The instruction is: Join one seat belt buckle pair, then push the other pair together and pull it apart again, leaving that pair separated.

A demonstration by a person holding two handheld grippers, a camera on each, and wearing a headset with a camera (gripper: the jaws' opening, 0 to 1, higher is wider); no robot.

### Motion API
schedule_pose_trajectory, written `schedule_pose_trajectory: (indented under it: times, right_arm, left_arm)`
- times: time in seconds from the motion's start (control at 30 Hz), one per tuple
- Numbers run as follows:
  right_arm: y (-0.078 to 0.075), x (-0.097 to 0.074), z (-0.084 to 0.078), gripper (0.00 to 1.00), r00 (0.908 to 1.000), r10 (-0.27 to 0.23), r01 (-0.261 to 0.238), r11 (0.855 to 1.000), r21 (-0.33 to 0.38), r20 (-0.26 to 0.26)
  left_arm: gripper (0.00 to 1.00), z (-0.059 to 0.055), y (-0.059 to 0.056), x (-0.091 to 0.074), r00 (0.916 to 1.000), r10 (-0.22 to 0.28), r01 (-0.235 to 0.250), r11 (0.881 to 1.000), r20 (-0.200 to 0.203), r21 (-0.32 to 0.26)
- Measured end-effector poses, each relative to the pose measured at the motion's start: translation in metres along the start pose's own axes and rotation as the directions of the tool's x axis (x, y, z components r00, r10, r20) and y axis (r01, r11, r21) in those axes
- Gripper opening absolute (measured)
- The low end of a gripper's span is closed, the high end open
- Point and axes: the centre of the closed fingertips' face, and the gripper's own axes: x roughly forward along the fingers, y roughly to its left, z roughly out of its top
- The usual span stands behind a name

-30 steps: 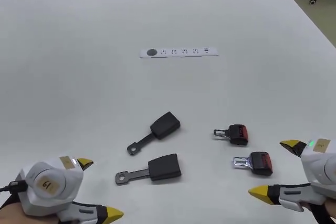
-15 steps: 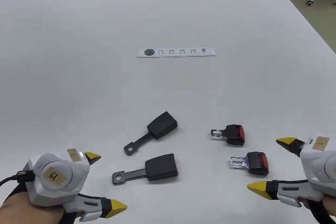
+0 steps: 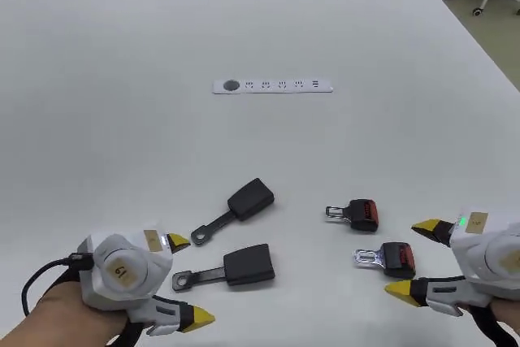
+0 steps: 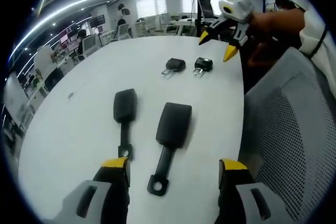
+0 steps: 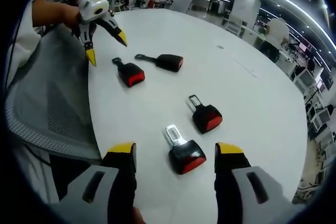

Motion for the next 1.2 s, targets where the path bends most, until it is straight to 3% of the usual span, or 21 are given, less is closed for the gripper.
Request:
schedule_pose_trajectory:
  times: [0.1,0.33,0.43,0.53,0.67,0.8,0.9,1.03,1.2]
  right_arm:
    - [0.002,0.006,0.001,0.56,0.9995,0.029,-0.029,0.999,-0.017,-0.013]
    - [0.0,0.019,-0.007,0.53,0.9954,0.062,-0.07,0.992,-0.102,-0.073]
    - [-0.001,0.022,-0.011,0.53,0.9922,0.08,-0.092,0.987,-0.129,-0.096]
    - [-0.001,0.024,-0.016,0.52,0.9879,0.098,-0.115,0.983,-0.144,-0.12]
    - [-0.007,0.027,-0.024,0.49,0.9824,0.111,-0.133,0.981,-0.142,-0.15]
    - [-0.012,0.032,-0.03,0.48,0.9778,0.123,-0.148,0.978,-0.144,-0.17]
    - [-0.015,0.036,-0.033,0.47,0.9733,0.142,-0.169,0.975,-0.144,-0.18]
    - [-0.011,0.043,-0.039,0.47,0.9606,0.185,-0.218,0.964,-0.15,-0.207]
    - [-0.01,0.049,-0.041,0.45,0.9543,0.199,-0.237,0.959,-0.156,-0.223]
  left_arm:
    - [0.67,0.008,-0.003,0.008,0.9998,-0.019,0.019,1.0,0.0,0.016]
    - [0.64,0.013,-0.005,0.031,0.9983,-0.053,0.054,0.998,-0.022,0.032]
    - [0.61,0.016,0.001,0.038,0.9988,-0.043,0.044,0.998,-0.026,0.037]
    - [0.56,0.016,0.009,0.043,0.9989,-0.026,0.028,0.999,-0.038,0.039]
    - [0.51,0.019,0.014,0.049,0.9982,-0.043,0.044,0.998,-0.041,0.032]
    - [0.49,0.022,0.014,0.053,0.9968,-0.06,0.061,0.998,-0.053,0.026]
    - [0.43,0.026,0.009,0.057,0.9948,-0.097,0.098,0.995,-0.031,0.025]
    - [0.41,0.023,0.006,0.061,0.9913,-0.128,0.129,0.991,-0.031,0.032]
    - [0.4,0.016,0.003,0.064,0.9878,-0.143,0.148,0.986,-0.062,0.072]
